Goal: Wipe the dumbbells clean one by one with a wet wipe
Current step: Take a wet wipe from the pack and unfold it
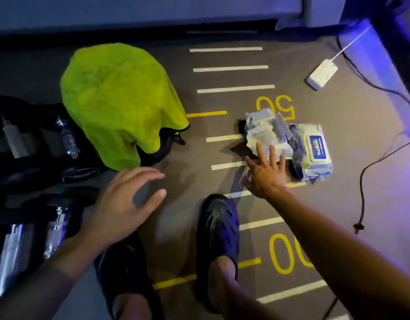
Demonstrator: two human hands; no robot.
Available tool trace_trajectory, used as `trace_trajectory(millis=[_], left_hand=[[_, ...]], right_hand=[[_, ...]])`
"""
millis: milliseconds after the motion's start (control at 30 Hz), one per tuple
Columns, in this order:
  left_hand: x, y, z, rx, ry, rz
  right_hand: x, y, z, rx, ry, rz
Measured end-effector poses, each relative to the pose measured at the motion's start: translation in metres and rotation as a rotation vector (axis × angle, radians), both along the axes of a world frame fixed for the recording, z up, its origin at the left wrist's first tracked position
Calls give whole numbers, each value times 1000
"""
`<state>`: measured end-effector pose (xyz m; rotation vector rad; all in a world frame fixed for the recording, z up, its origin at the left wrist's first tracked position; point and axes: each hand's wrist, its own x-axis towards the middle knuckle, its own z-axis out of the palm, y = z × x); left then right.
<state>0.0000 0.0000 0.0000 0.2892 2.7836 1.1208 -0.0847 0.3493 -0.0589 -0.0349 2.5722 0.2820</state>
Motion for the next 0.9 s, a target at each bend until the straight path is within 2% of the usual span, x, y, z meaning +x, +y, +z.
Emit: trace_trajectory(millis=[100,233,333,467,533,667,767,900], left_hand=[[-1,0,-8,-7,-24,-3],[-3,4,-15,-5,-34,-5],[-5,10,-14,2,-76,8],[-11,17,-11,34,-108,19],[-14,19,-9,40,-105,9],[-12,20,-8,57,-101,-8],[-12,22,-9,75,-90,9],[-11,26,-11,112,-76,39]], right_hand=[[-2,2,-17,100,81,-6],[-1,5,-29,46,174,-57],[-2,0,-20,-97,230,-86],[-5,-17,5,-398,529,-146],[-12,-21,18,-540,618,-224],[-23,-19,35,-713,632,-385],[-34,-15,51,-732,631,-478],[-43,-8,69,-695,686,-455]])
